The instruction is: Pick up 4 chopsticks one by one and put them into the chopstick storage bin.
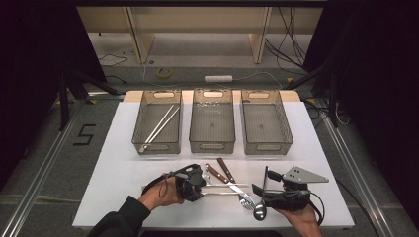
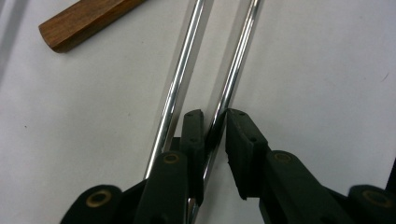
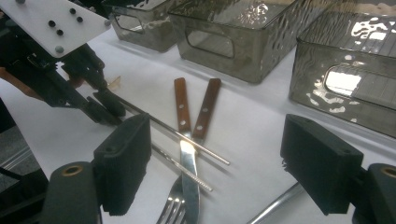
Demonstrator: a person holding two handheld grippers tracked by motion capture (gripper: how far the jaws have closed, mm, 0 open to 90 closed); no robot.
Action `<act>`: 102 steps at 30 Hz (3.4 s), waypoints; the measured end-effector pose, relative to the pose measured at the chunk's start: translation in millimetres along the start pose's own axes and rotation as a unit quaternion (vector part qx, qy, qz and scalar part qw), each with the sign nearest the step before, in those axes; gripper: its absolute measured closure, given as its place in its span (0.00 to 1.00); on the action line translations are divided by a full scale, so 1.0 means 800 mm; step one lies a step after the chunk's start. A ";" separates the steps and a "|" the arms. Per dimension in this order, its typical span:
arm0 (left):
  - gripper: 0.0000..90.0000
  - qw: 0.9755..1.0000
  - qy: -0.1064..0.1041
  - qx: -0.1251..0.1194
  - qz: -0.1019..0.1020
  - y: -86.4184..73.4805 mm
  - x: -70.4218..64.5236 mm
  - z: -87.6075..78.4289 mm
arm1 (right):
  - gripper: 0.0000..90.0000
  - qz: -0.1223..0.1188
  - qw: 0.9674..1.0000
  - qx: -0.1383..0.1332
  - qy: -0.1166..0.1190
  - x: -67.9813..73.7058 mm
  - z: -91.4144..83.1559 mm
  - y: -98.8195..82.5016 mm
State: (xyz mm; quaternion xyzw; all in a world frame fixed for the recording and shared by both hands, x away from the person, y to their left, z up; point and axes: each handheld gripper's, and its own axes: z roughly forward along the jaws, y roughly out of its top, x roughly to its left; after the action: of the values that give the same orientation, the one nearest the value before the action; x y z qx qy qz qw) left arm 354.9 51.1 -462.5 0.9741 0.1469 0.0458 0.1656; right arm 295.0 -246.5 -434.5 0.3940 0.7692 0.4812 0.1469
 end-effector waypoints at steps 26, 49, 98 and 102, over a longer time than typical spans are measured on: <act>0.94 0.999 0.008 -0.016 0.039 0.000 -0.004 -0.007 | 0.29 -0.001 1.000 -0.002 0.000 0.000 -0.001 0.000; 0.94 0.990 0.029 -0.127 -0.054 -0.004 0.021 -0.061 | 0.29 -0.001 1.000 -0.003 0.000 0.000 -0.001 0.000; 0.94 0.951 0.123 -0.204 -0.199 -0.060 0.123 -0.125 | 0.28 0.003 1.000 -0.002 -0.002 -0.002 -0.001 -0.001; 0.94 0.946 0.129 -0.210 -0.210 -0.062 0.134 -0.129 | 0.28 0.003 1.000 -0.001 -0.001 -0.002 -0.001 -0.001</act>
State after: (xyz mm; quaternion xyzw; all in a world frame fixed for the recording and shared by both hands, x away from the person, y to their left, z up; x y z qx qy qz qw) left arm 429.6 160.3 -378.0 0.8500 0.3552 0.1656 0.3519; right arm 295.1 -248.2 -434.9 0.3966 0.7672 0.4822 0.1469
